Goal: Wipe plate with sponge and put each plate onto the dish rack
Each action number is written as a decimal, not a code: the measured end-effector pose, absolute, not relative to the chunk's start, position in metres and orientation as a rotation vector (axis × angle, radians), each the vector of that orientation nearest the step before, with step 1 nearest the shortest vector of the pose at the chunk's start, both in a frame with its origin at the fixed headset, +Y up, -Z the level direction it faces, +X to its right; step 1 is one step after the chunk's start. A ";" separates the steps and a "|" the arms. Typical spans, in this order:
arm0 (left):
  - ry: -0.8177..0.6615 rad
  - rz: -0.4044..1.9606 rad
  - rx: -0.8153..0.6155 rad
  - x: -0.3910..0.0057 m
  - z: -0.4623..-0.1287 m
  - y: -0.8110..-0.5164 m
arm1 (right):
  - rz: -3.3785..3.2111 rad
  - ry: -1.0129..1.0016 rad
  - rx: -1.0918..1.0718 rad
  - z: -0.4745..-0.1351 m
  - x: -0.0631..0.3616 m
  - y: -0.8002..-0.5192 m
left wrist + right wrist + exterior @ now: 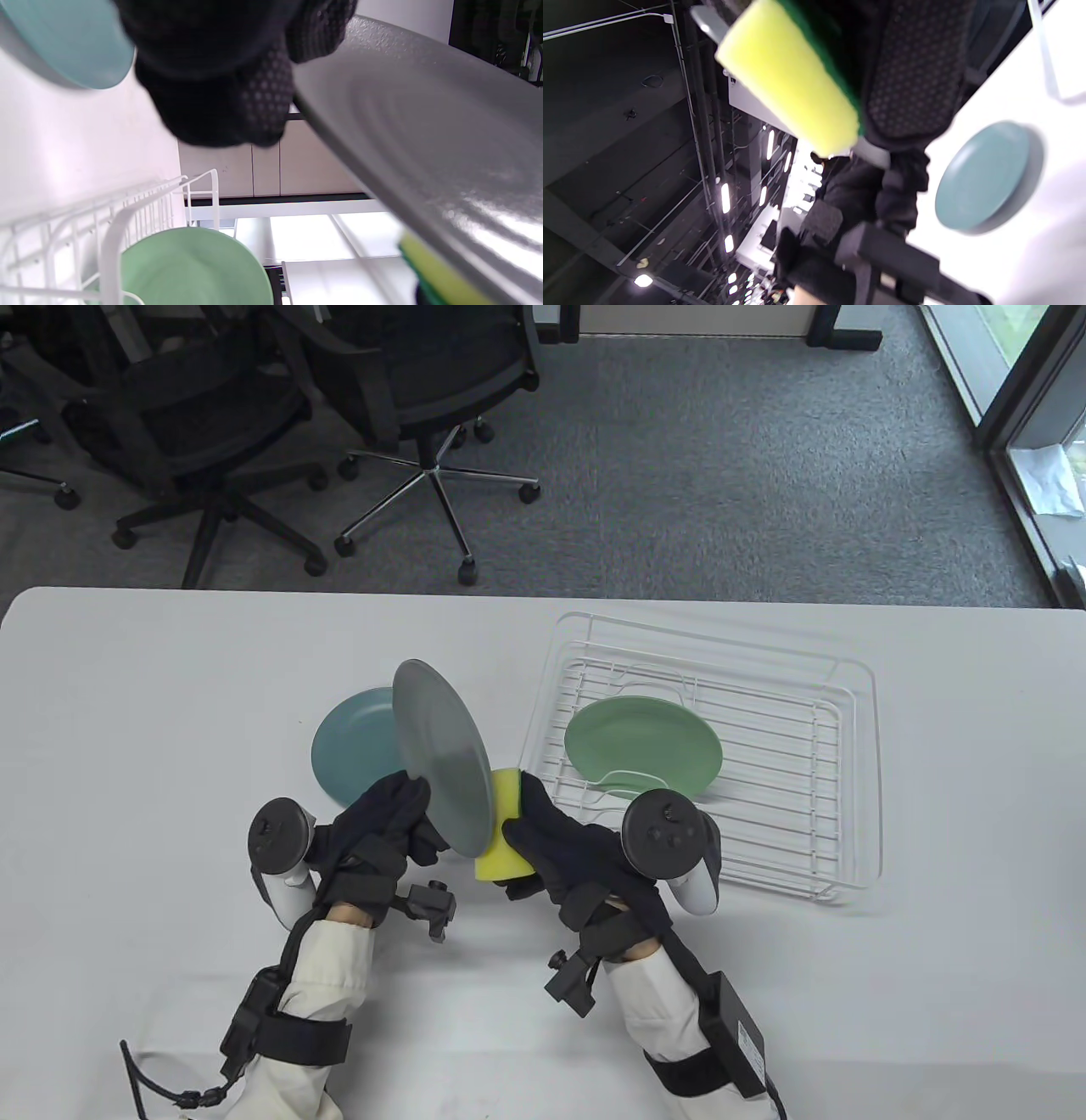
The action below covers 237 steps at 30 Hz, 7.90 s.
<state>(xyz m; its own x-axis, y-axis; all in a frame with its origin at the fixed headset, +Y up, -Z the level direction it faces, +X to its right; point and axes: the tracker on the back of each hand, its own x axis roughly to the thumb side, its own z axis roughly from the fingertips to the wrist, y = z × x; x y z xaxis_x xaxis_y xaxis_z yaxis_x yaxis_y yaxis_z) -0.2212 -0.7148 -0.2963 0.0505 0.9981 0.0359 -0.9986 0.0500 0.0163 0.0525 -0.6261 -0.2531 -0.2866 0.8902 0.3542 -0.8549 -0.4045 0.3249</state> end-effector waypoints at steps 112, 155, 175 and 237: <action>-0.311 1.064 0.387 -0.196 -0.314 -0.661 | 1.398 -0.138 0.531 -0.270 0.161 -0.623; -0.377 0.310 0.147 -0.039 -0.368 -0.663 | 1.333 -0.179 0.412 -0.270 0.189 -0.632; 0.338 0.307 -0.155 -0.239 -0.370 -0.744 | 1.391 -0.129 0.419 -0.275 0.175 -0.636; 0.155 1.567 0.068 -0.259 -0.318 -0.716 | 1.547 -0.020 0.461 -0.281 0.132 -0.641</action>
<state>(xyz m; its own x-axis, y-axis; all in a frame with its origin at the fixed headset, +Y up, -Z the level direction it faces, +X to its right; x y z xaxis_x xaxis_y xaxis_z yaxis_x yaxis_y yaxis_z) -0.2594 -0.7161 -0.3176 -0.0033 0.9985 -0.0548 -0.9900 0.0045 0.1413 0.1324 -0.6406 -0.2806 0.0412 0.9538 0.2975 -0.9611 -0.0436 0.2729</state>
